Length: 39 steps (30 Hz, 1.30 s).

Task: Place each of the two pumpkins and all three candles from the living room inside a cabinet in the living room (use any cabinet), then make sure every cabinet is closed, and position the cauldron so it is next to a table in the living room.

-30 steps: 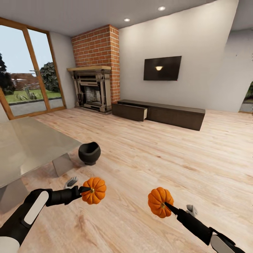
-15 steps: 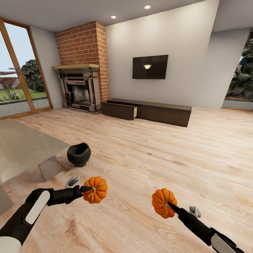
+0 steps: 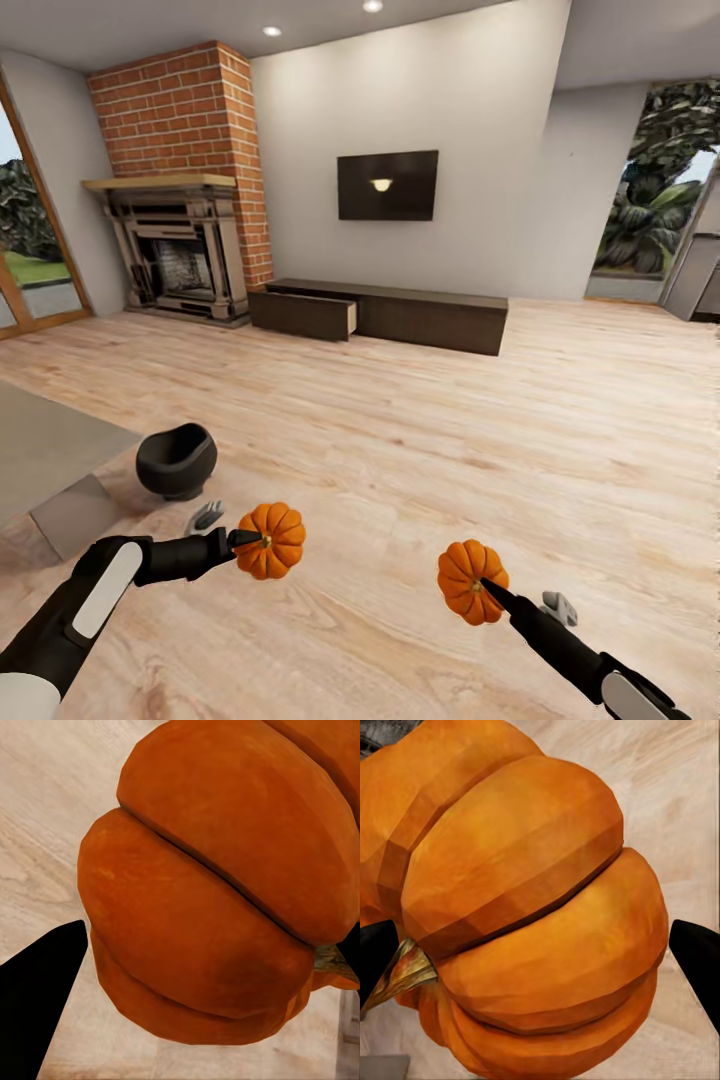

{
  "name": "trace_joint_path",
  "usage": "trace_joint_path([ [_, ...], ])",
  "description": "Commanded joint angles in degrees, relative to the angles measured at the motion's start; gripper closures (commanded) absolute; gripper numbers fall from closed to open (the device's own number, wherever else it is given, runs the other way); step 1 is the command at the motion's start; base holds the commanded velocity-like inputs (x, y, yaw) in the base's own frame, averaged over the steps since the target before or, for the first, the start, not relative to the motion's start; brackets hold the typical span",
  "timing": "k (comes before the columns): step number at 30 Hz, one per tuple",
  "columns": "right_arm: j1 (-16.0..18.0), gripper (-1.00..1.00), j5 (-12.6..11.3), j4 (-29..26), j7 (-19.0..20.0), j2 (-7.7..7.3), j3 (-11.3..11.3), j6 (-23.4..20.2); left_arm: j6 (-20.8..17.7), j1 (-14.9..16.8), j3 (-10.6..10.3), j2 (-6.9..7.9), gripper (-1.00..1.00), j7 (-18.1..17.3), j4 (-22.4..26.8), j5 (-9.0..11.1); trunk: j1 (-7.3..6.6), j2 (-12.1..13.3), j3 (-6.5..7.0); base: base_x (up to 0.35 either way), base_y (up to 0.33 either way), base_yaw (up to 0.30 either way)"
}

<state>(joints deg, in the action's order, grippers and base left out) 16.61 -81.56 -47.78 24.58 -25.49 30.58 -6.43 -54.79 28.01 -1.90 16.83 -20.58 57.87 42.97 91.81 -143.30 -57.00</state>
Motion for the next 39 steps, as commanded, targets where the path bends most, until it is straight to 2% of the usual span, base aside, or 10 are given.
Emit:
trace_joint_path([
  [1,0.09,1.00,-0.69,0.00,0.04,-0.03,0.18,-0.14,-0.14,0.03,-0.02,0.04,1.00,-0.29,0.05,0.10,0.02,-0.03,-0.10,0.325,0.000,-0.221],
  [13,0.09,1.00,-0.91,-0.09,-0.09,0.02,0.18,0.07,-0.14,0.03,-0.04,0.04,1.00,-0.25,-0.02,0.10,0.02,-0.03,-0.48,0.330,0.000,-0.087],
  [22,0.09,1.00,-0.89,-0.11,-1.08,0.02,0.18,1.13,-0.14,0.03,-0.04,0.04,1.00,-0.25,-0.04,0.13,0.02,-0.03,-0.48,0.333,0.000,0.166],
  [30,0.09,1.00,-0.81,-0.12,-0.94,0.02,0.27,3.24,-0.14,0.03,-0.09,0.04,1.00,-0.25,-0.04,0.22,0.02,-0.03,-0.48,0.329,-0.035,0.022],
  [39,0.09,1.00,-0.80,-0.12,-1.11,0.00,0.30,3.40,-0.16,0.03,-0.04,0.04,1.00,-0.25,-0.04,0.18,0.02,-0.03,-0.48,0.319,-0.042,0.000],
])
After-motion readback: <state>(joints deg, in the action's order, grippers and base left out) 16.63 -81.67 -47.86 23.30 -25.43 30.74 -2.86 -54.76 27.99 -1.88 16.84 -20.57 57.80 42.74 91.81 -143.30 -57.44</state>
